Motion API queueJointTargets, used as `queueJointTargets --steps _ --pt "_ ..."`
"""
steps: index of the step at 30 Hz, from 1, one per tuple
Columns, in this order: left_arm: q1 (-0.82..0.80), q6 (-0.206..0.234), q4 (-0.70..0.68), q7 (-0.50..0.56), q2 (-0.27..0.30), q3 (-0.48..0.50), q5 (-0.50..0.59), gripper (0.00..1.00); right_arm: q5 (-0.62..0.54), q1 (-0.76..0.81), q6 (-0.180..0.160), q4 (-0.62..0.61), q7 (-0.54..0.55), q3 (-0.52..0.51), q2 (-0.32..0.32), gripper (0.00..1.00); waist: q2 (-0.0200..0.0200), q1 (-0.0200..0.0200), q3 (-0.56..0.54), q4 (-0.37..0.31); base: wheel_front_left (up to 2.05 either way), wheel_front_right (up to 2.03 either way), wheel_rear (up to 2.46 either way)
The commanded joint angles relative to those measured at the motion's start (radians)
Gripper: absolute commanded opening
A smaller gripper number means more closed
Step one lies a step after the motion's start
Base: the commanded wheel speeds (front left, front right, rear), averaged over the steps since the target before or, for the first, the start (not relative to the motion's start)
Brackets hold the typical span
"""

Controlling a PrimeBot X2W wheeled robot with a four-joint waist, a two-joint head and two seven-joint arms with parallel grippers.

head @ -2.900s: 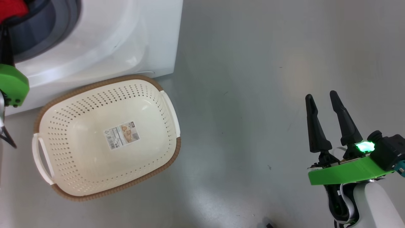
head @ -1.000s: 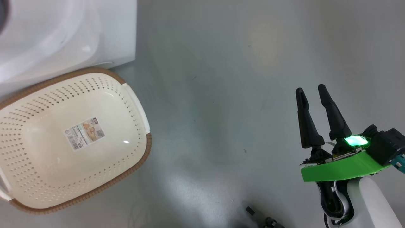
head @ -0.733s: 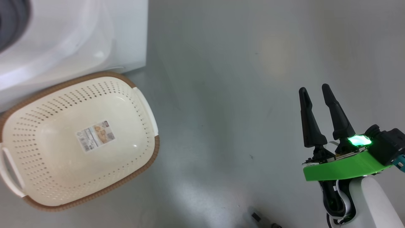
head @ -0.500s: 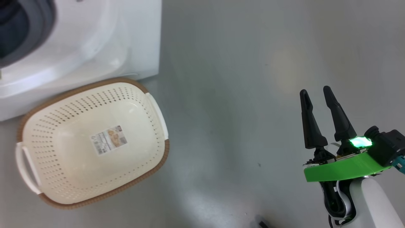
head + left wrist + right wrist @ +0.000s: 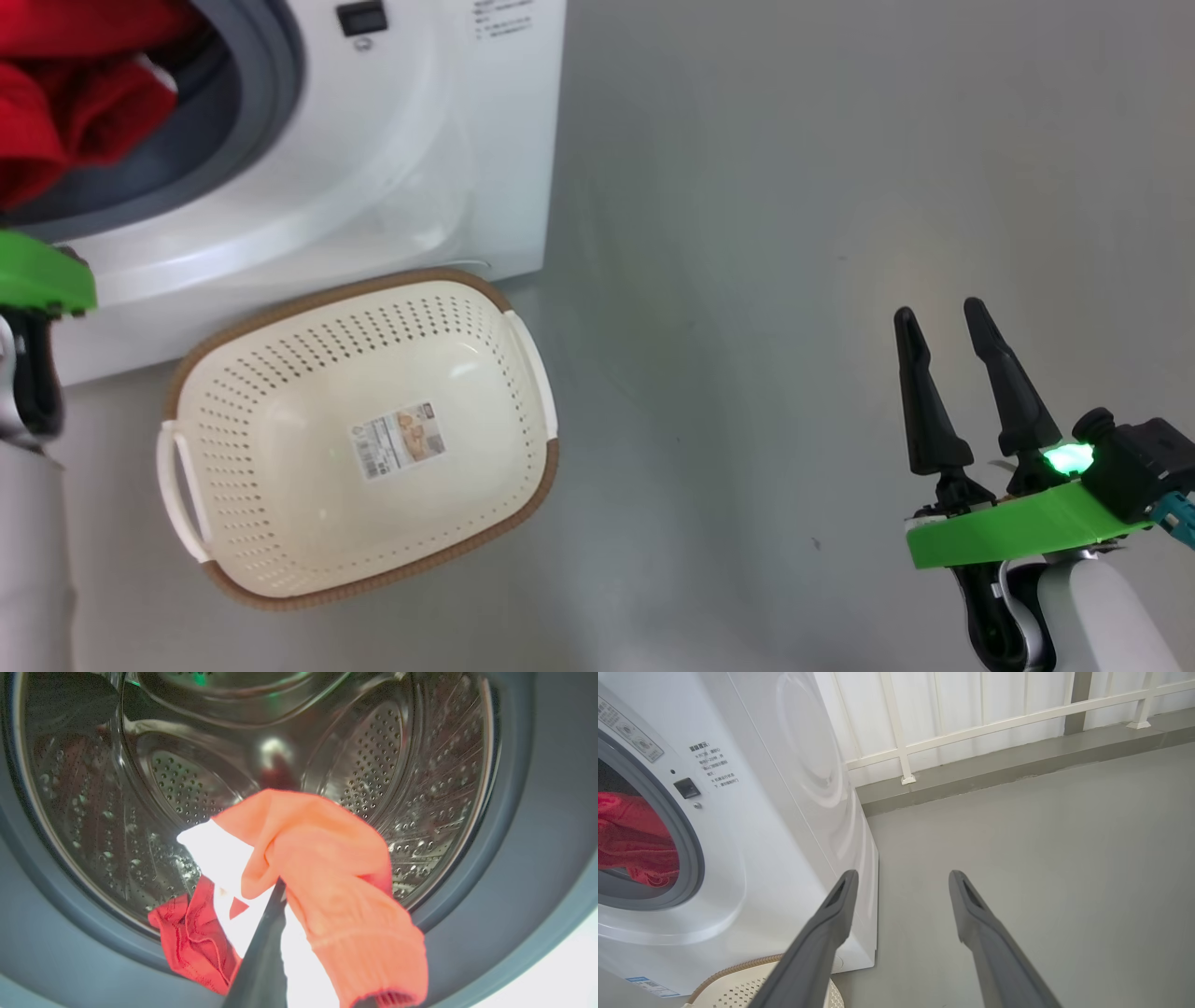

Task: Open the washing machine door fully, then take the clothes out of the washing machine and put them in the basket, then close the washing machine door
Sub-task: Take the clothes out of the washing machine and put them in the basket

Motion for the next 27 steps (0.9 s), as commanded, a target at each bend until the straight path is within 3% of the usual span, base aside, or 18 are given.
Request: queueJointTargets --steps 1,7,14,27 --pt "0.026 -0.008 -0.039 -0.008 0.036 0.034 -0.001 0.00 -0.010 0.017 0.007 -0.019 -0.006 0.015 -0.008 1.00 0.0000 0.0000 -0.026 0.023 0.00 0.00 0.00" --pt "0.102 -0.052 -0.147 -0.008 -0.037 0.122 0.000 0.00 -0.020 0.028 0.007 -0.019 -0.006 0.000 -0.008 1.00 0.0000 0.0000 -0.052 0.044 0.00 0.00 0.00" --pt "0.194 -0.066 -0.304 -0.008 -0.111 0.166 0.014 0.00 -0.024 0.036 0.007 -0.022 -0.006 -0.017 -0.008 1.00 0.0000 0.0000 -0.067 0.066 0.00 0.00 0.00" --pt "0.359 -0.067 -0.595 -0.008 -0.155 0.135 -0.026 0.00 -0.023 0.040 0.007 -0.025 -0.006 -0.025 -0.008 1.00 0.0000 0.0000 -0.075 0.085 0.00 0.00 0.00"
